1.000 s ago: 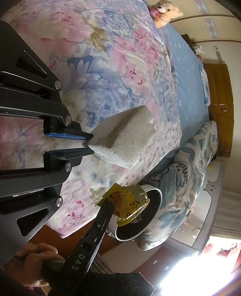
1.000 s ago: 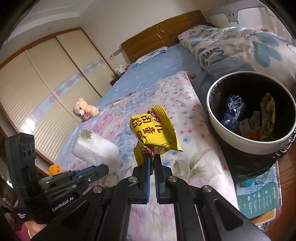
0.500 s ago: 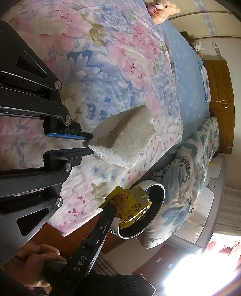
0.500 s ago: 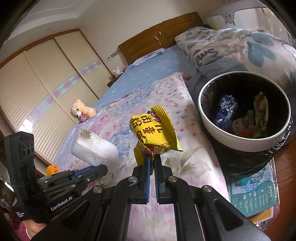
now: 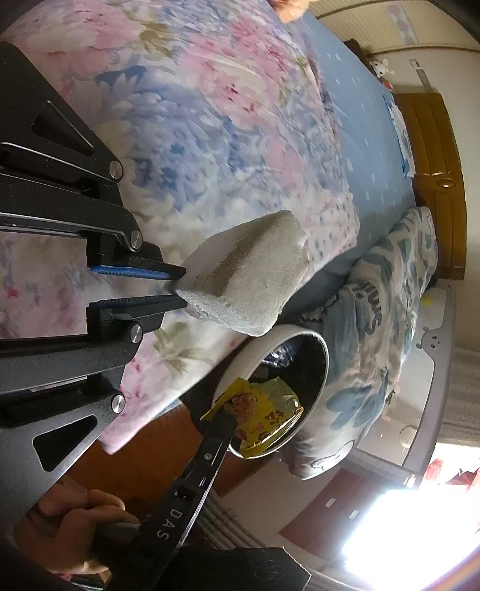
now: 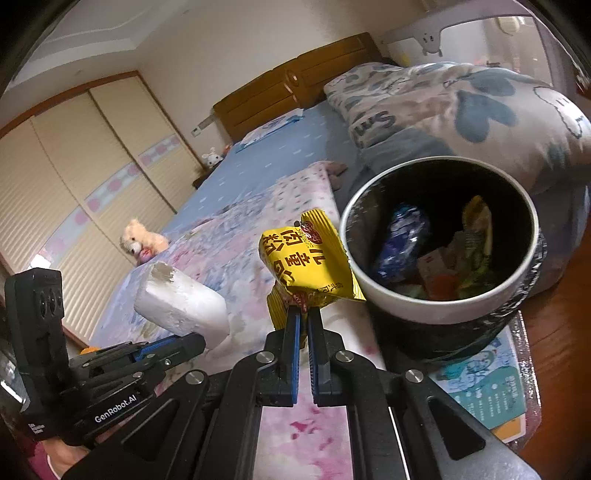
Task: Collect trash
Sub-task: 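Carry the white box and yellow wrapper over the bin with both tools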
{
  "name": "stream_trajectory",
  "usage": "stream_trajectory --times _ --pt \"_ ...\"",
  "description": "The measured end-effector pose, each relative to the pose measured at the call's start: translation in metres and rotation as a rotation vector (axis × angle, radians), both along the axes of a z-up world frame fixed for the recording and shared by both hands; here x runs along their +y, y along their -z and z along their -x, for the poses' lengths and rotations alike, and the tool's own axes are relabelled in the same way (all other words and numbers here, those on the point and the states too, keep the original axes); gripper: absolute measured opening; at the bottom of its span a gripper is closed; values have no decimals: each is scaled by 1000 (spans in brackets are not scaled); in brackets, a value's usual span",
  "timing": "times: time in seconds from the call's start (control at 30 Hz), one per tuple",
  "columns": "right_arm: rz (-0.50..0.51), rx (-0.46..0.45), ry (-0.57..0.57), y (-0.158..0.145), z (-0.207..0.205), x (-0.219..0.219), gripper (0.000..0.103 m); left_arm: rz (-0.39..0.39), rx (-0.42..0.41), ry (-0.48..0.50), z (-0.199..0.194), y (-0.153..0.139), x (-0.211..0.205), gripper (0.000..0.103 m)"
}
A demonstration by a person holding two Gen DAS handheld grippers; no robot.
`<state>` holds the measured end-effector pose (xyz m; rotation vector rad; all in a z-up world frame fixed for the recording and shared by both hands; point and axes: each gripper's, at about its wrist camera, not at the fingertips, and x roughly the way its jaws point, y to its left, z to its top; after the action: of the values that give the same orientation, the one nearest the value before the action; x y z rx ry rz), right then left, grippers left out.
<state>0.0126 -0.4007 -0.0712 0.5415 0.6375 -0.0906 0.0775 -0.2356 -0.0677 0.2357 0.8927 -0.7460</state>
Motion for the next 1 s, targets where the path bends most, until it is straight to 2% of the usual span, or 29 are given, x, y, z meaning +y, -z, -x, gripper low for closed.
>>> stream_trajectory --times 0.5,1.0 --pt "16 -11 103 -10 21 -47 4 -8 -25 76 7 -9 -46 8" --pt "39 8 125 -11 20 -72 4 -27 -45 124 10 -13 -83 8"
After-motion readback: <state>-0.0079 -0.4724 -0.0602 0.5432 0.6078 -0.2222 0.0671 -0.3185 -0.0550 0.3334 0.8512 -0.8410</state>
